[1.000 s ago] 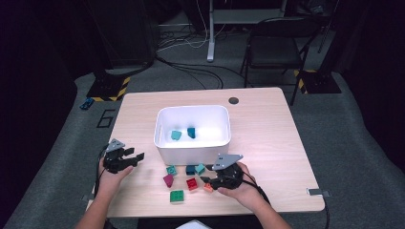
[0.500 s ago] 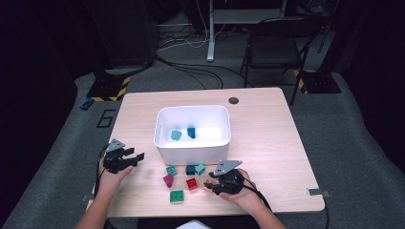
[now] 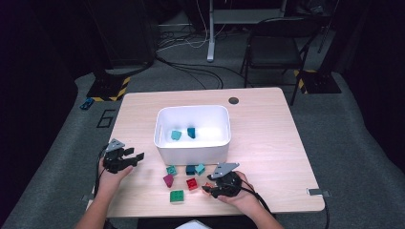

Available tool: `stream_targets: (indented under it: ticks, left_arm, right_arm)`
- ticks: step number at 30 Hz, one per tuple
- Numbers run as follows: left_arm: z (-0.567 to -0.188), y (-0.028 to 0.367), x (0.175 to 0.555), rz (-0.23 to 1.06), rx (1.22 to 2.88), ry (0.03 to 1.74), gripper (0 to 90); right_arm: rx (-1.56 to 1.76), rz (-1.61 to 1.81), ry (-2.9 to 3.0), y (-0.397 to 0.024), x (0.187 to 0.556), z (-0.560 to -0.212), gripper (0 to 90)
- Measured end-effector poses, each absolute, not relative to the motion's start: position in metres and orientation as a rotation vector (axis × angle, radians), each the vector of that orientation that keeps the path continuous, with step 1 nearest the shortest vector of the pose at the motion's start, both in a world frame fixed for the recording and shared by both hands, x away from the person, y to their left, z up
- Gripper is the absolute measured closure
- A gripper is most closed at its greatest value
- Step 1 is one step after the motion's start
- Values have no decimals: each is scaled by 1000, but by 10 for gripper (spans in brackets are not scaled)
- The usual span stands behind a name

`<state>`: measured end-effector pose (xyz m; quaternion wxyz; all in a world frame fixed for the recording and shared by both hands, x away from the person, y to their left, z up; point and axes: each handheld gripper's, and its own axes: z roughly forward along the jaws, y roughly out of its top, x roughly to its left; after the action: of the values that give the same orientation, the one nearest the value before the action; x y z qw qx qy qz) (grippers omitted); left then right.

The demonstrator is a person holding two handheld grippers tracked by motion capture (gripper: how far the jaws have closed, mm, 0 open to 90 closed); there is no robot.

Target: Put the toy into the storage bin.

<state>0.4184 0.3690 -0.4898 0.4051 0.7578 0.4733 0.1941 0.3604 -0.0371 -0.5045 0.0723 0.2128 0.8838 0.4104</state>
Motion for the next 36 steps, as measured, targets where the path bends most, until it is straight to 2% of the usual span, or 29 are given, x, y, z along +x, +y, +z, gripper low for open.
stream_targets:
  ticks: [15,24,36]
  left_arm:
    - [-491,368,419,495,1902,1195,417]
    - [-491,368,419,493,1901,1198,416]
    - [-490,368,418,485,1919,1199,416]
  right_arm:
    - [595,1237,2688,-30,353,-505,498]
    - [592,1162,2707,-29,353,-511,580]
    - [589,1230,2684,-34,358,-487,585]
